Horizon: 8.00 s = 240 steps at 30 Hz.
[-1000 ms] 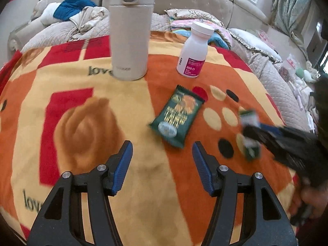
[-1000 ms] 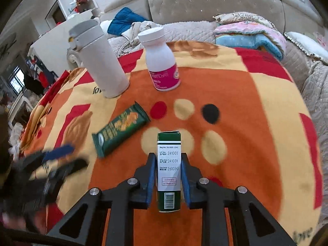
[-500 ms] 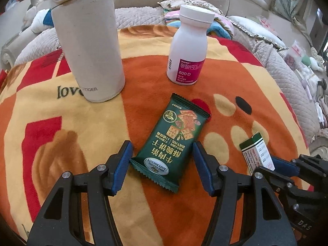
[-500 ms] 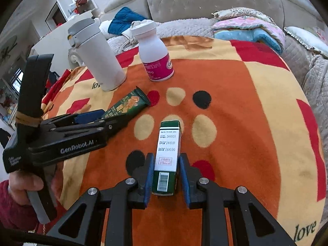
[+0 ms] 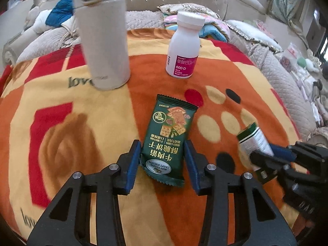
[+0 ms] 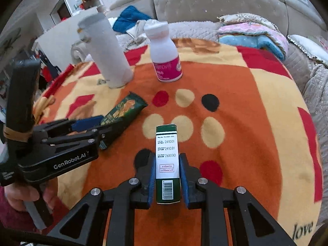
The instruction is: Collect trash
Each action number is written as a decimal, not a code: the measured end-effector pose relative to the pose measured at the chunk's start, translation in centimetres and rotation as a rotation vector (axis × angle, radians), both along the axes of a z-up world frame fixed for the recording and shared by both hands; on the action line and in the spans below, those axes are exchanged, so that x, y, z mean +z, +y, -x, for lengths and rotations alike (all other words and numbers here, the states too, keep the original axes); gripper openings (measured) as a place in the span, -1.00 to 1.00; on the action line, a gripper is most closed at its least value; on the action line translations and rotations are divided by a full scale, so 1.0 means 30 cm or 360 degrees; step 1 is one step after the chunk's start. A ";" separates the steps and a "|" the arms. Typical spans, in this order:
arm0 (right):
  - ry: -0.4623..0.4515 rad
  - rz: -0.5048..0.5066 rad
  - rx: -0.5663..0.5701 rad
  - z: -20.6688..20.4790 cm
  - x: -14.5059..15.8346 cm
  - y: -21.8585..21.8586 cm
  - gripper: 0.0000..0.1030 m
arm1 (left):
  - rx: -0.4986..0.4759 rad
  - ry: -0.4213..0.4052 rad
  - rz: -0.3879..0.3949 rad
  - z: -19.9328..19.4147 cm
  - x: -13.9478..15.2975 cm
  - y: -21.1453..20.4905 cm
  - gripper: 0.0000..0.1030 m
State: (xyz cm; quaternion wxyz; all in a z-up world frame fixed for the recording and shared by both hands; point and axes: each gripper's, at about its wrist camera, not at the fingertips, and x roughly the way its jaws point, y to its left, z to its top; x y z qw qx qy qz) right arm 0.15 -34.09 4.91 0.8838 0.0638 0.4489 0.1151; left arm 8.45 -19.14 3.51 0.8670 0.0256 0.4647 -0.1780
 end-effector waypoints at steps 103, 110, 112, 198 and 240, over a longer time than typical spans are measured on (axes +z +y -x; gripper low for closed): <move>0.0104 -0.0184 -0.1006 0.951 -0.116 -1.015 -0.60 | -0.0829 0.0087 0.0005 0.798 -0.030 -1.128 -0.24; 0.0121 -0.0182 -0.1051 0.955 -0.115 -1.024 -0.58 | -0.0834 0.0126 0.0072 0.784 -0.039 -1.126 -0.08; 0.0119 -0.0188 -0.1055 0.958 -0.115 -1.024 -0.41 | -0.0834 0.0137 0.0114 0.779 -0.038 -1.117 0.07; -0.0437 0.0288 -0.1130 1.130 0.274 -0.644 0.44 | -0.0530 -0.0571 0.0206 0.948 0.301 -0.667 0.12; -0.0379 0.0280 -0.1121 1.115 0.242 -0.651 0.47 | -0.0541 -0.0545 0.0186 0.944 0.275 -0.671 0.12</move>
